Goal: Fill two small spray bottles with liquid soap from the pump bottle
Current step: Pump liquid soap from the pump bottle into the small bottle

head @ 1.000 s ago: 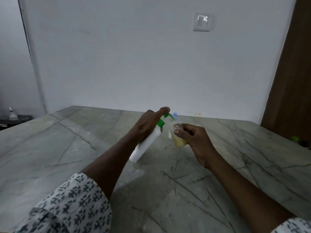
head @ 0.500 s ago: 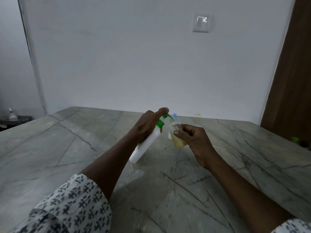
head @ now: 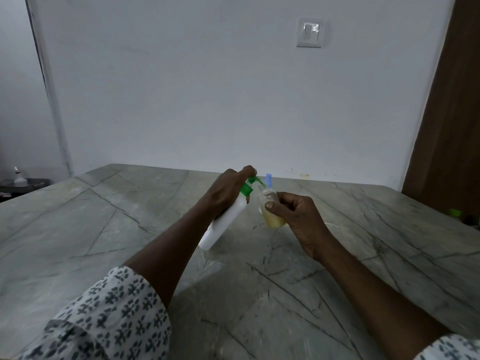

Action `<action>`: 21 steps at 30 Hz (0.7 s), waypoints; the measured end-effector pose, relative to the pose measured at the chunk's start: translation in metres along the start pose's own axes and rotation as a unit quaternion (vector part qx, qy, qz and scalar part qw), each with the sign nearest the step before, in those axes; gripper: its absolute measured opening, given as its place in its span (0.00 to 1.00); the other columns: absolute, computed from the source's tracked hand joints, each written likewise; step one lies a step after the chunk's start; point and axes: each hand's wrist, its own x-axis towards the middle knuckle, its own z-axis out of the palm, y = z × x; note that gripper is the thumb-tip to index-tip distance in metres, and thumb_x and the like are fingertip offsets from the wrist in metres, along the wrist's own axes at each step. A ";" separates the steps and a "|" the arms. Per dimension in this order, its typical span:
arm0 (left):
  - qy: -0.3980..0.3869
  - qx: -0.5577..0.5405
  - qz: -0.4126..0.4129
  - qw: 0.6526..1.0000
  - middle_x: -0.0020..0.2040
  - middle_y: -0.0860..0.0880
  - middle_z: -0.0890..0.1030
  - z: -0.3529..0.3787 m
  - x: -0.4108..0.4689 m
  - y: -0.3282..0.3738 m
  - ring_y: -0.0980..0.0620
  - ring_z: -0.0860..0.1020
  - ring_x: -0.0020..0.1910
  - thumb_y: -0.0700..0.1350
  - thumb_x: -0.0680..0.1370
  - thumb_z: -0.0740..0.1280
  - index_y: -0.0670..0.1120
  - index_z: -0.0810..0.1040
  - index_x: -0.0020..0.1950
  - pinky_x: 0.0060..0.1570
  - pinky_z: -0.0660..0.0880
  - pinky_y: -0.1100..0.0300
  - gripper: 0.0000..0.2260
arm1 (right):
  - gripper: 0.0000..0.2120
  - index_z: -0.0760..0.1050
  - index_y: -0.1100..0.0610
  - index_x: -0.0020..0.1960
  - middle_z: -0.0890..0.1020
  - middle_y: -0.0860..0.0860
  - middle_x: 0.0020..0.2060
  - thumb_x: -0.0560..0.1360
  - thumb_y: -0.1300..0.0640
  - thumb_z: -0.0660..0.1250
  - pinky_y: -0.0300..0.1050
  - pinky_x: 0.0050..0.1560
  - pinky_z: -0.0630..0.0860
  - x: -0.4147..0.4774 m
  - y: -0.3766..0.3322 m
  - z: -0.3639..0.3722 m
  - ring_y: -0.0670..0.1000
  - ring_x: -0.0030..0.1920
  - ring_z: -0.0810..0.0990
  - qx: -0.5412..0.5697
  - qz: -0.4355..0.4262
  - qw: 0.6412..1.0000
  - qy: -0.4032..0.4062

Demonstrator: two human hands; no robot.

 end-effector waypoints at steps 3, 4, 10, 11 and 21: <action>0.002 0.012 0.008 1.000 0.33 0.44 0.82 0.001 0.002 -0.003 0.51 0.78 0.29 0.63 0.75 0.60 0.37 0.83 0.43 0.39 0.74 0.58 0.29 | 0.12 0.81 0.57 0.57 0.85 0.49 0.48 0.74 0.58 0.70 0.34 0.45 0.78 0.001 -0.001 -0.002 0.42 0.44 0.82 0.003 -0.002 1.000 0.009; 0.003 0.015 0.008 1.000 0.33 0.44 0.82 0.001 0.002 -0.003 0.51 0.78 0.29 0.63 0.76 0.60 0.37 0.83 0.42 0.39 0.74 0.58 0.29 | 0.12 0.81 0.57 0.57 0.85 0.49 0.47 0.74 0.58 0.70 0.34 0.45 0.78 0.001 -0.001 -0.002 0.41 0.43 0.82 0.004 -0.002 1.000 0.009; 0.001 0.009 0.004 1.000 0.33 0.42 0.82 0.001 0.000 0.001 0.48 0.77 0.30 0.60 0.74 0.59 0.37 0.81 0.40 0.41 0.73 0.55 0.26 | 0.12 0.81 0.58 0.57 0.85 0.48 0.47 0.74 0.59 0.70 0.31 0.42 0.78 0.000 -0.001 -0.002 0.39 0.42 0.83 0.005 0.001 1.000 0.002; 0.003 0.006 0.000 1.000 0.34 0.40 0.82 0.001 0.000 0.002 0.47 0.76 0.31 0.59 0.72 0.59 0.36 0.81 0.42 0.41 0.73 0.54 0.26 | 0.12 0.81 0.58 0.57 0.85 0.47 0.46 0.74 0.59 0.70 0.31 0.42 0.78 -0.001 -0.001 -0.002 0.40 0.42 0.83 -0.002 0.001 1.000 -0.002; 0.006 0.020 -0.009 1.000 0.32 0.45 0.82 0.002 0.003 -0.002 0.52 0.78 0.28 0.63 0.77 0.61 0.36 0.83 0.46 0.38 0.75 0.59 0.29 | 0.12 0.81 0.60 0.57 0.85 0.50 0.46 0.75 0.60 0.70 0.30 0.40 0.76 0.000 -0.002 -0.005 0.37 0.40 0.82 0.002 -0.005 1.000 0.008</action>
